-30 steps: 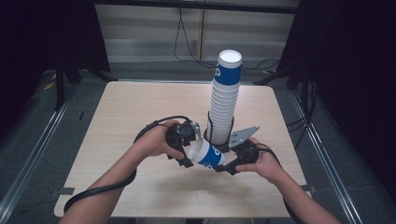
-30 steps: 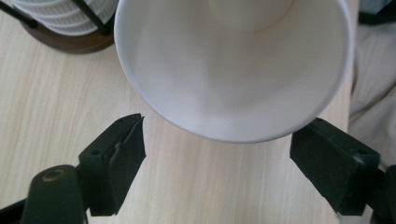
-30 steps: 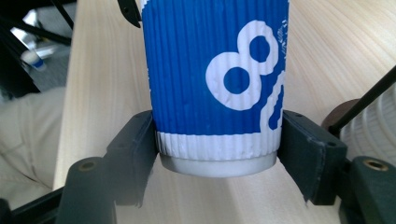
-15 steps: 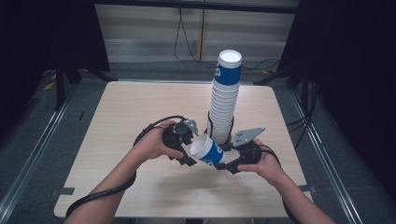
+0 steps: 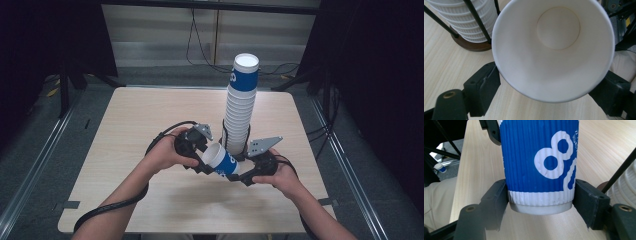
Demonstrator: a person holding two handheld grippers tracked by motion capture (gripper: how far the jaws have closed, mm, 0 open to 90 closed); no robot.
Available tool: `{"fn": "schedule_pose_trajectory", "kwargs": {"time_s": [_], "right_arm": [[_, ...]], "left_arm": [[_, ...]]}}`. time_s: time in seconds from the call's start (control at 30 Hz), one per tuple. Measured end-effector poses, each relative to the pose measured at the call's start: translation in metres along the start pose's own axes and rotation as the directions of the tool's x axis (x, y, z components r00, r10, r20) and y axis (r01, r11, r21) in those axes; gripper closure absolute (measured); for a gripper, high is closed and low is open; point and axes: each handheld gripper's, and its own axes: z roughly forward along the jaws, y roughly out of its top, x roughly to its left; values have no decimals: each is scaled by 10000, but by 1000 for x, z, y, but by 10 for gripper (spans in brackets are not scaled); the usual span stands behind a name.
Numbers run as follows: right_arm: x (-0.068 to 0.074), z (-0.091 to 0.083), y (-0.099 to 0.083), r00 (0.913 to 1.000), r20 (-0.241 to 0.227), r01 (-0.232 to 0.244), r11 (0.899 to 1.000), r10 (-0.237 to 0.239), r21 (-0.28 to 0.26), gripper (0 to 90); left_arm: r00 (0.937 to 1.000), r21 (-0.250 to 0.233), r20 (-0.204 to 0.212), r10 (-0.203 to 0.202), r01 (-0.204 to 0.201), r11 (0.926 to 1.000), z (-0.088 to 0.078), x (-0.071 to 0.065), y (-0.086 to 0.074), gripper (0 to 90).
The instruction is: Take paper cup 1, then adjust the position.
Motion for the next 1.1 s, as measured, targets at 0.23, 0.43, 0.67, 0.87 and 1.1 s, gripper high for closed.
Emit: {"fn": "schedule_pose_trajectory", "kwargs": {"time_s": [0.23, 0.43, 0.67, 0.87, 1.1], "right_arm": [[-2, 1, 1, 10000, 13, -56, 10000, 56, -47, 304], [-1, 3, 4, 10000, 38, 52, 10000, -52, -56, 304], [-1, 0, 3, 9999, 127, 64, 9997, -62, -219, 304], [0, 2, 5, 9999, 96, 106, 9997, -104, -219, 304], [0, 2, 5, 9999, 50, 116, 9994, -115, -325, 304]], "left_arm": [[9999, -298, -41, -118, 116, 9995, -3, 2, -5, 156], [9998, -455, 37, -206, 207, 9987, -9, 3, -8, 156], [9997, -561, -2, -239, 239, 9981, -12, 0, -5, 158], [9998, -577, 22, -173, 174, 9982, -11, 2, -3, 153], [10000, -573, -12, -58, 57, 9983, -11, 1, 0, 144]]}}
